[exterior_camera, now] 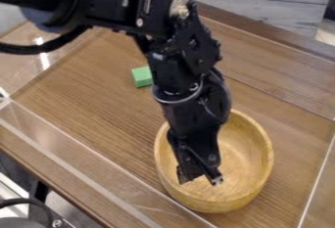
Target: Put the green block in the brown bowl
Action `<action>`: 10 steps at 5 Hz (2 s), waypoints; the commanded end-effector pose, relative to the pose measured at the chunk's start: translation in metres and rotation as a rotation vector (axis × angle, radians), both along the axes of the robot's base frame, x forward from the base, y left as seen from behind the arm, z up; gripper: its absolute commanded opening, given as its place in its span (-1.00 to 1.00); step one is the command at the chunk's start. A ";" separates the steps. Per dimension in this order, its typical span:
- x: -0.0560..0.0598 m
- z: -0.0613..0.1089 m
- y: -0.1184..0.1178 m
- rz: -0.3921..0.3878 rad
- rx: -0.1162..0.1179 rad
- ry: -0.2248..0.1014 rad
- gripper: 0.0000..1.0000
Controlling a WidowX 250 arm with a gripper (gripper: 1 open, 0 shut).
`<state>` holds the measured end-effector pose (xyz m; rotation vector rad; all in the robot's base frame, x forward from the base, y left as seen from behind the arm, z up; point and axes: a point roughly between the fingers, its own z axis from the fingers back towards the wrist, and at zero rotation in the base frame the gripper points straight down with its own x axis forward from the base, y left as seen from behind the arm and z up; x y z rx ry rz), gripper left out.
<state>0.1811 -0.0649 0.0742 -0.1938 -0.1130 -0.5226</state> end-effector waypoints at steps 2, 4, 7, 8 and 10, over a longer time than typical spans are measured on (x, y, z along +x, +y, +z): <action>0.008 0.005 -0.001 0.042 -0.037 -0.011 -1.00; 0.010 0.012 0.012 0.085 -0.053 -0.001 -1.00; 0.020 0.045 0.034 0.161 -0.073 -0.014 -1.00; 0.035 0.087 0.061 0.235 -0.057 -0.063 -1.00; 0.055 0.116 0.145 0.348 -0.021 -0.128 -1.00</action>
